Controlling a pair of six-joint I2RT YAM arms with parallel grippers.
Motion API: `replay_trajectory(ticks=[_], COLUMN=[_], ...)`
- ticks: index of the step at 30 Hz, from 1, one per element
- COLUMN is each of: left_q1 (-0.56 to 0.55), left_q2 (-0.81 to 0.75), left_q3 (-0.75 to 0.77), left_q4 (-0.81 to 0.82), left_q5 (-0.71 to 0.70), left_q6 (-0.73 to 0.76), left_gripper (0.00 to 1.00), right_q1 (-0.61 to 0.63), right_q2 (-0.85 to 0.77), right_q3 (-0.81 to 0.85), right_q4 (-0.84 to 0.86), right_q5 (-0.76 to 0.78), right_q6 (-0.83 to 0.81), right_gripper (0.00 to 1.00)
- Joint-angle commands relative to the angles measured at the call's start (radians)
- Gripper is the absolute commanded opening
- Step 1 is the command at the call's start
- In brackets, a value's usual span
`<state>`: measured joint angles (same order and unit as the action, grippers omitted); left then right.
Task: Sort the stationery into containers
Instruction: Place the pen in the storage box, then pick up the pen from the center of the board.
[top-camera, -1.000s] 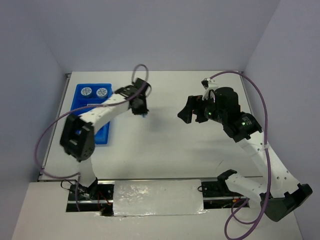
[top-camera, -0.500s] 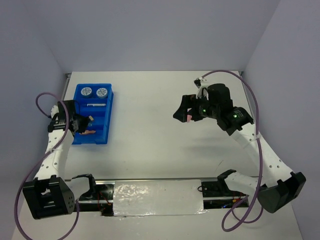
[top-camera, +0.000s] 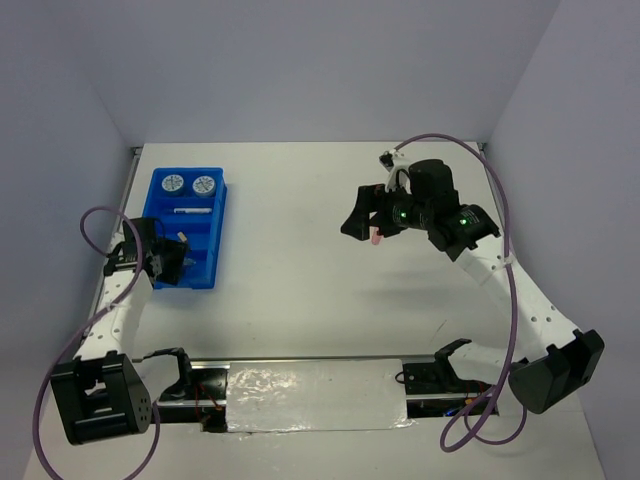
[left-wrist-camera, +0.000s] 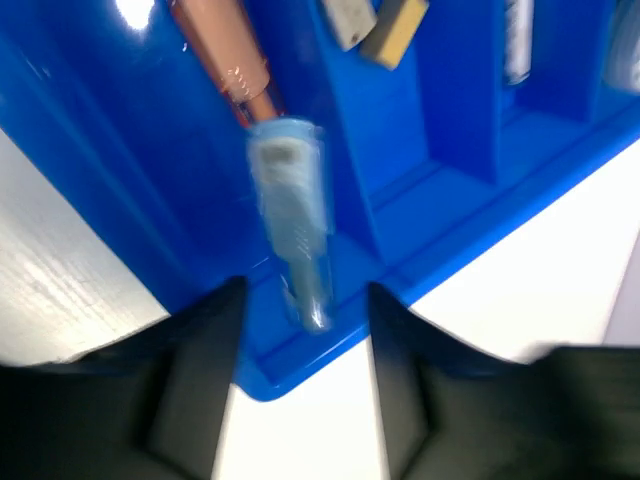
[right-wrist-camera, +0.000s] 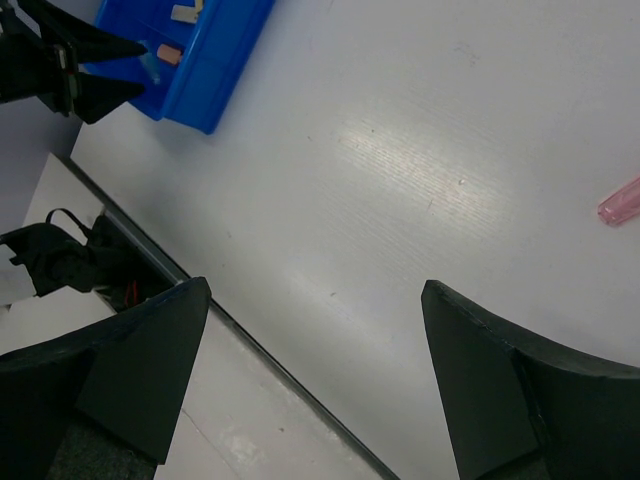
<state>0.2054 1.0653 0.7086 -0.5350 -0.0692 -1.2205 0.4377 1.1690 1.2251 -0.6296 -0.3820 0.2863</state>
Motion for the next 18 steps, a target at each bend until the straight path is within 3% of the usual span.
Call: replay_trajectory(ticks=[1,5,6,8,12,16,18], left_q1=[0.006,0.005,0.006,0.006,-0.044,-0.138,-0.165], left_q2=[-0.036,-0.03,-0.03,-0.025,0.027,0.151,0.194], left_q3=[0.009,0.043,0.054,0.095,0.23,0.475,0.521], left_q4=[0.02,0.017,0.013,0.007,0.01,-0.119,-0.134], left_q5=[-0.012,0.005,0.009,0.022,0.061,0.074,0.107], left_q6=[-0.027,-0.01,-0.008,0.019,0.172,0.39,0.45], left_gripper=[0.67,0.83,0.92,0.99,0.99,0.99,0.99], right_q1=[-0.008,-0.011,-0.02,-0.037,-0.08,-0.105,-0.108], right_q2=[0.004,0.047,0.07,0.158,0.35,0.535,0.618], right_q3=[0.045,0.031,0.031,0.028,0.017,0.091,0.149], right_q4=[0.022,0.007,-0.01,-0.062,-0.09,-0.065,-0.059], right_q5=[-0.021,0.038,0.125,0.234,0.473,0.537,0.552], right_q6=[-0.019,0.023,0.045,0.114,0.243,0.264,0.249], right_gripper=[0.94,0.98,1.0,1.0,1.0,0.98,0.95])
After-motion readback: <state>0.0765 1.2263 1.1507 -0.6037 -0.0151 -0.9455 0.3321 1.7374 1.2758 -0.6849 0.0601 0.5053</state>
